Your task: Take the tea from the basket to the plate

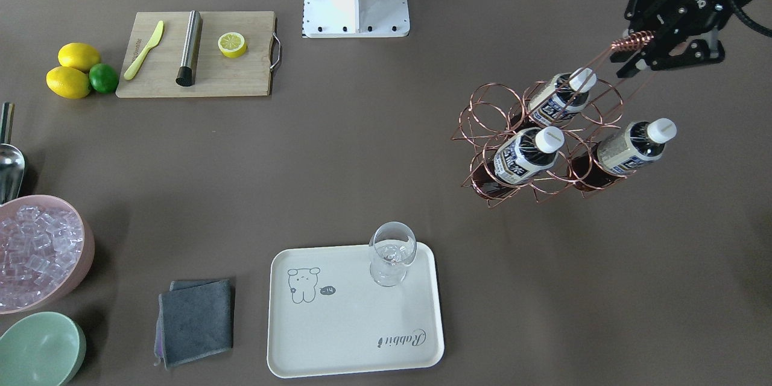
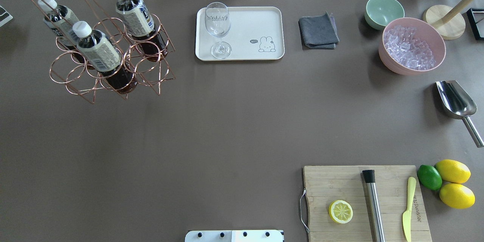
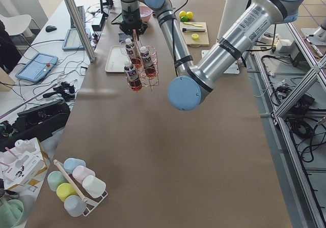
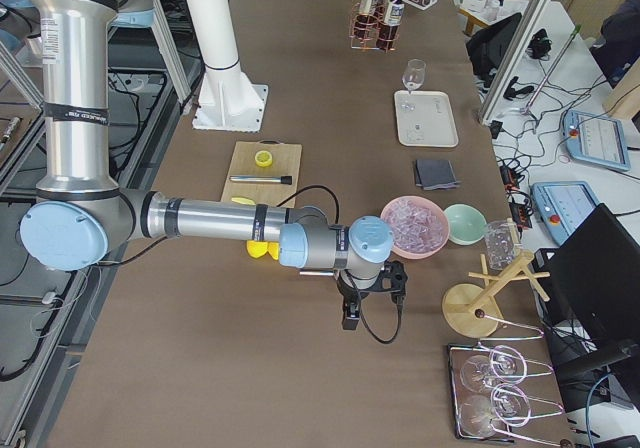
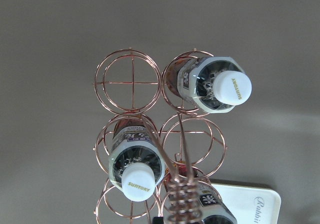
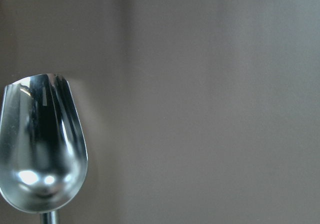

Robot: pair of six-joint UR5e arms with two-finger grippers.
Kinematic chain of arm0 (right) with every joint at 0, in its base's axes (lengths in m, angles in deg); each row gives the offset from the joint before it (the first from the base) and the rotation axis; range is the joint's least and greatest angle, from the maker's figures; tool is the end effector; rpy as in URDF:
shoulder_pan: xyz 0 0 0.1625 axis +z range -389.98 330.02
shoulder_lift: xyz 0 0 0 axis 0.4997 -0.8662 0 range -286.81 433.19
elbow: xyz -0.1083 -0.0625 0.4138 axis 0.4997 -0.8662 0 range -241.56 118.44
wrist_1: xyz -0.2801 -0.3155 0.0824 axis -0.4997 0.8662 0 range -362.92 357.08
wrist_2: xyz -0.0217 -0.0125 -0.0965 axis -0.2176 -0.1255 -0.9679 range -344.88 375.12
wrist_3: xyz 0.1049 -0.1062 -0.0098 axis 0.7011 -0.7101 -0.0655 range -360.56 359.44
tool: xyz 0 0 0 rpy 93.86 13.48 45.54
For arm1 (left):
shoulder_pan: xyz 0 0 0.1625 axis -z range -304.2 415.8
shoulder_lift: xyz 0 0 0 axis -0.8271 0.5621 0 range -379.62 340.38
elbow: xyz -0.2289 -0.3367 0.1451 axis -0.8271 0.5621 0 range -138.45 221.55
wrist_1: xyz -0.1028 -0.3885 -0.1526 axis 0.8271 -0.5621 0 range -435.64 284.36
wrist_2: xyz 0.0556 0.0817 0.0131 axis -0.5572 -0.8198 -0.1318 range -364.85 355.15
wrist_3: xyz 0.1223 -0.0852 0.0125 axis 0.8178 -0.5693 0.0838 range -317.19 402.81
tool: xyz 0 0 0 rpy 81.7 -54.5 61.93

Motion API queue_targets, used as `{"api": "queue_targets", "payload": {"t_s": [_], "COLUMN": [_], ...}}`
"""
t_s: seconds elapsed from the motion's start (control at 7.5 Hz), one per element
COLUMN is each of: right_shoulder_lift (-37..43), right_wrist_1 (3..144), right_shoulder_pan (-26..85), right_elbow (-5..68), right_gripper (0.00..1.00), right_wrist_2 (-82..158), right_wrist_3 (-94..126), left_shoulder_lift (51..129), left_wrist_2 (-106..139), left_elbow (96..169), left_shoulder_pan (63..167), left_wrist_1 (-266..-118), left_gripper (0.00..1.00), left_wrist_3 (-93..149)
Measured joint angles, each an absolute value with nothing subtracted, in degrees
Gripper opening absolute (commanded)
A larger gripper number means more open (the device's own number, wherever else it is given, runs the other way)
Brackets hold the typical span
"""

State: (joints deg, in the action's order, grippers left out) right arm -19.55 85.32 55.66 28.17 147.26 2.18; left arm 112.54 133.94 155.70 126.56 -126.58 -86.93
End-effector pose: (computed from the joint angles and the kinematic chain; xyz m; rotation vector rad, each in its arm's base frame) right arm -0.0040 -0.4858 0.7288 -0.0664 -0.7327 -0.0191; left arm 0.1741 -0.5620 0.1507 -0.7687 0.7327 -1.5675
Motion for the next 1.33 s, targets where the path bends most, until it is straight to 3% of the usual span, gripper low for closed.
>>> {"api": "queue_targets", "payload": {"t_s": [0.53, 1.33], "right_shoulder_lift": [-19.1, -18.8], "right_wrist_1": [85.3, 85.3], "right_shoulder_pan": [54.9, 54.5], "right_elbow": [28.0, 28.0], "right_gripper": [1.0, 1.0], "right_wrist_2": [147.1, 147.2], "right_wrist_3": [2.1, 2.0], "left_shoulder_lift": [121.5, 122.0], "left_wrist_2": [129.4, 122.7], "left_elbow": [155.7, 157.6], "left_shoulder_pan": [112.6, 101.8], "left_wrist_1": [-127.7, -130.5], "left_gripper": [0.0, 0.0], "left_wrist_3": [-105.6, -110.2]}}
